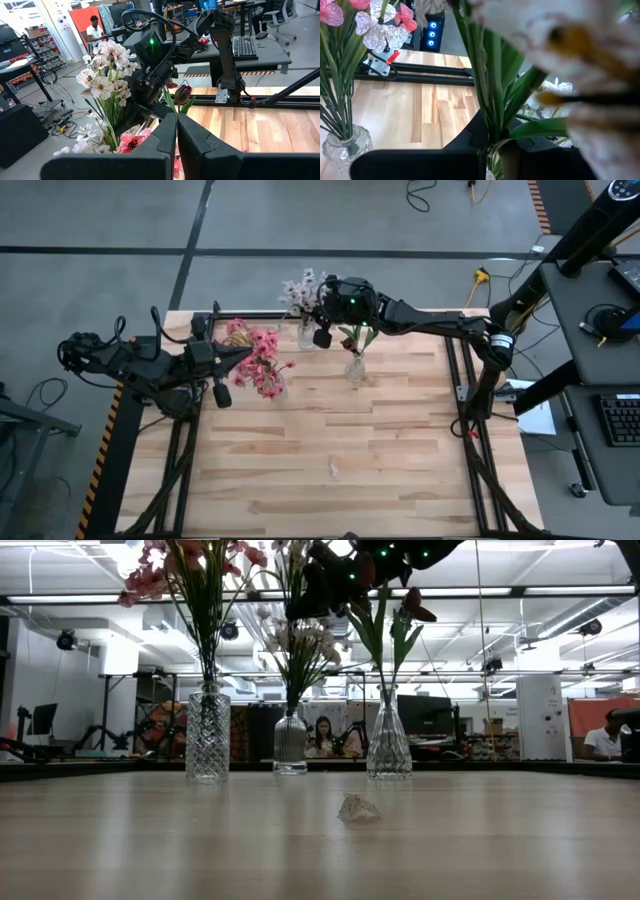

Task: Sort flowers into vase by color
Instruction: Put the white flower into the top transparent vase

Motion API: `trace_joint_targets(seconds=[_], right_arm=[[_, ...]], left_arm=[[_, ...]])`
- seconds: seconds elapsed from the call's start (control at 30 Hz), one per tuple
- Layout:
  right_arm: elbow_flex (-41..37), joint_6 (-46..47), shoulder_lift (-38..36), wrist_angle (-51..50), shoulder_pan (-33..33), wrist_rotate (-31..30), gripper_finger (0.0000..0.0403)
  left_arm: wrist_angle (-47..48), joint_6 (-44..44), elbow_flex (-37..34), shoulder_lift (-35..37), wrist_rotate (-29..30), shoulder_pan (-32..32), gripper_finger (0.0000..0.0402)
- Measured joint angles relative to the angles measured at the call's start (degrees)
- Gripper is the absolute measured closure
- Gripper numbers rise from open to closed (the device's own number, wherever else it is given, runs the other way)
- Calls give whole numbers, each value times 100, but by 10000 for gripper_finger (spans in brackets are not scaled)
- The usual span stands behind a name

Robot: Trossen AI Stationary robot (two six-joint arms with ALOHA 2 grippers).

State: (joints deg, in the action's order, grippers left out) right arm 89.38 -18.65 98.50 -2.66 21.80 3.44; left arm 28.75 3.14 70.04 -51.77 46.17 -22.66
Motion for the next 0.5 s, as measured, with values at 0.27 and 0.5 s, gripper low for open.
trace_joint_targets(seconds=[0.27,0.5], right_arm=[[1,-146,-162,184,-2,7,385],[122,-35,-541,27,-11,404,385]], left_arm=[[-62,126,0,-2,4,0,402],[-418,479,0,-1,66,-1,402]])
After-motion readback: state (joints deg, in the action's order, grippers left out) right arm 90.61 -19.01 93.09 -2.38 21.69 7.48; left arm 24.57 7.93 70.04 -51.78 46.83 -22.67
